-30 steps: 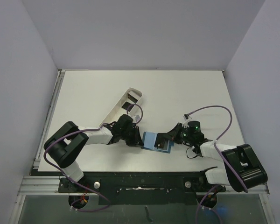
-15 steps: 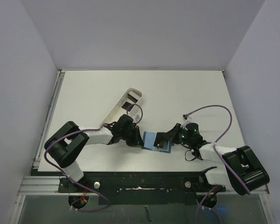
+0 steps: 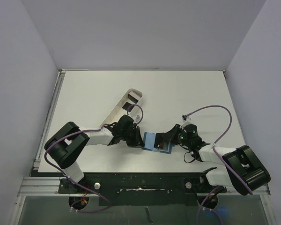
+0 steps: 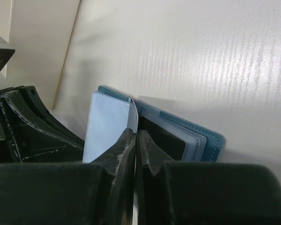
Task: Put the credit cards into the card holder
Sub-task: Insert the credit card into the card holder.
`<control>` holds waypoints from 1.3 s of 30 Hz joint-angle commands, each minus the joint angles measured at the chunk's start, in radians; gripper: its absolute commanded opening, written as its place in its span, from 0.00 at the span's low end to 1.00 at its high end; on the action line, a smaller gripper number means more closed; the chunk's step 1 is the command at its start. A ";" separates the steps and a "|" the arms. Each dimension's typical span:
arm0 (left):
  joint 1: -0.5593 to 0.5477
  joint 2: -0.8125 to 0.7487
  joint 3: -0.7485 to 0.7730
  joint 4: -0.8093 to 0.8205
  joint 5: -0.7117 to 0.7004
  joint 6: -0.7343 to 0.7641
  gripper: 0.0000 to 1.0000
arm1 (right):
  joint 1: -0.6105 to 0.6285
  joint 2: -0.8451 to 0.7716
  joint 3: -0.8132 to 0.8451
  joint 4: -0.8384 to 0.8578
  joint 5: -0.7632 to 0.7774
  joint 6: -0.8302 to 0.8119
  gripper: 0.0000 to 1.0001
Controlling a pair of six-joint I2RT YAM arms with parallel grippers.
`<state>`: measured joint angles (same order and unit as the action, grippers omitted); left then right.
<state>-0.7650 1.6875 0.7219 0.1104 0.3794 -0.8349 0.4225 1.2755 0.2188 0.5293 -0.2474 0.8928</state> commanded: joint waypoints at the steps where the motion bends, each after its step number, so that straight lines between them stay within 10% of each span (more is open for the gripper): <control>1: -0.008 0.012 -0.004 0.051 0.002 -0.006 0.02 | 0.016 -0.008 -0.021 0.006 0.062 0.016 0.00; 39: -0.030 0.021 -0.028 0.087 -0.013 -0.049 0.02 | 0.081 0.065 -0.006 0.033 0.022 0.014 0.01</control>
<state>-0.7837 1.6951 0.7017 0.1673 0.3775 -0.8845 0.4927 1.3090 0.1913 0.5755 -0.1883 0.9447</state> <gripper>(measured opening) 0.024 0.023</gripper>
